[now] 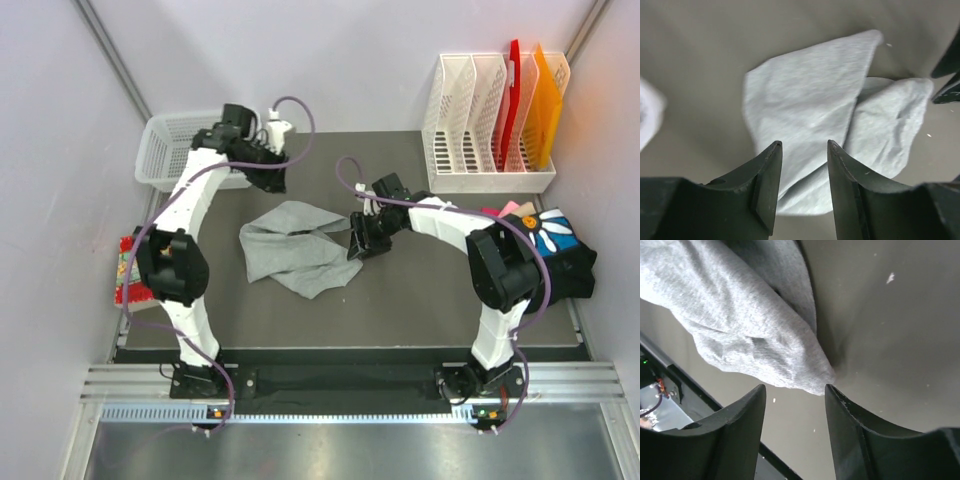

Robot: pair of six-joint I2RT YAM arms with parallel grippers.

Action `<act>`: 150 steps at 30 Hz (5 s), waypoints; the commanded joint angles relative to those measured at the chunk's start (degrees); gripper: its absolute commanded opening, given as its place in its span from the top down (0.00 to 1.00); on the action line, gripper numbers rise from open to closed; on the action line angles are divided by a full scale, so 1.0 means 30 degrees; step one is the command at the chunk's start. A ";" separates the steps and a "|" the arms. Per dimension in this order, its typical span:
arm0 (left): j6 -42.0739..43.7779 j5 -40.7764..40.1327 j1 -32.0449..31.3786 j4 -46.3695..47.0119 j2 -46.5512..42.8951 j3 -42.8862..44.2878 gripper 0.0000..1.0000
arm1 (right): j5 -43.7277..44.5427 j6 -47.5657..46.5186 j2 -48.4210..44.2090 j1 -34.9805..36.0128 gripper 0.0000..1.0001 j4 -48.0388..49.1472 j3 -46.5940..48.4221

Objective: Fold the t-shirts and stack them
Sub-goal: Move the tshirt to the center of the board, then flatten the tshirt out

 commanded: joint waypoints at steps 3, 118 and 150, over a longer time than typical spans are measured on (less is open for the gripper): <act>-0.0391 0.0430 -0.1881 0.1084 0.3035 0.0602 0.53 | -0.0945 -0.0089 -0.0379 -0.0143 0.47 0.0427 -0.0518; 0.0047 -0.4784 -0.4874 0.3724 0.7145 0.3464 1.00 | -0.1883 0.1054 -0.4950 -0.3160 1.00 0.1277 -0.3949; -0.1620 -0.2150 0.1193 0.3138 -0.1702 0.7026 1.00 | 0.1488 0.0087 -0.6534 -0.6824 1.00 -0.1272 0.4346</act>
